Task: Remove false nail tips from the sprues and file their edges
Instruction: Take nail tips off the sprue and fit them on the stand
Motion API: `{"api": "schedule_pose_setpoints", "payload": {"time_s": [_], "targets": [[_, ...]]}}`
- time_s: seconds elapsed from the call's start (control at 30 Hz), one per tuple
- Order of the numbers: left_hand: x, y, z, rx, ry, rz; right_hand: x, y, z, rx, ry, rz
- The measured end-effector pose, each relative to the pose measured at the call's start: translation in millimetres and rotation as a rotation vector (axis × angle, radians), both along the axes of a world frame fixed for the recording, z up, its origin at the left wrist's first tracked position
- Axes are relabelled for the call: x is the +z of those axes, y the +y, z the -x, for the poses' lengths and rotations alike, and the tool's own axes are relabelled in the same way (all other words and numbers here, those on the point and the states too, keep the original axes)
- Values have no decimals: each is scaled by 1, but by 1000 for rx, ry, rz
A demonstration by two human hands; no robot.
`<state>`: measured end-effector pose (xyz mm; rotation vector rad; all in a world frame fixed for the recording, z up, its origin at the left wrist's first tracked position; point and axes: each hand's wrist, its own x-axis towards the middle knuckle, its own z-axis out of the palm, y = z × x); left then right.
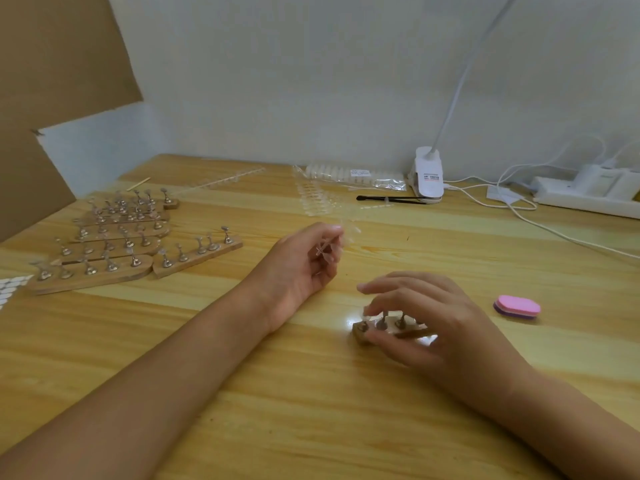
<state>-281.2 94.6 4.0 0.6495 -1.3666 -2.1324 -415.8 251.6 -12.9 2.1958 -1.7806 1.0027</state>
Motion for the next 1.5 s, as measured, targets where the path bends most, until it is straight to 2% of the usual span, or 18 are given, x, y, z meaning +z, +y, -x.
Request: {"api": "schedule_pose_setpoints", "payload": {"time_s": [0.2, 0.3, 0.4, 0.47, 0.63, 0.77, 1.07, 1.13, 1.23, 1.3, 1.33, 1.4, 1.5], "targets": [[6, 16, 1, -81, 58, 128, 18, 3, 6, -102, -462, 190], [5, 26, 2, -113, 39, 292, 20, 8, 11, -130, -634, 133], [4, 36, 3, -173, 59, 347, 20, 11, 9, -103, -723, 64], [4, 40, 4, -203, 70, 314, 21, 11, 8, -71, -770, 38], [10, 42, 2, -303, 107, 64, 24, 12, 7, 41, -931, -3], [16, 42, -1, -369, 122, 23, 26, 10, 7, 118, -1019, 26], [17, 47, -3, -599, 171, -211, 33, 13, 4, 191, -997, -3], [15, 50, -1, -432, 165, 7, 33, 13, 5, 186, -1038, -10], [11, 50, -2, -23, 106, 597, 31, 12, 8, 93, -1076, -31], [11, 49, -4, 88, 101, 825, 28, 11, 10, 38, -1059, -74], [12, 49, -4, 111, 108, 844, 26, 10, 11, 14, -1040, -95], [17, 49, -4, 85, 124, 750, 24, 9, 12, -41, -952, -109], [20, 48, -3, -43, 71, 561, 20, 7, 13, -131, -679, -63]]}}
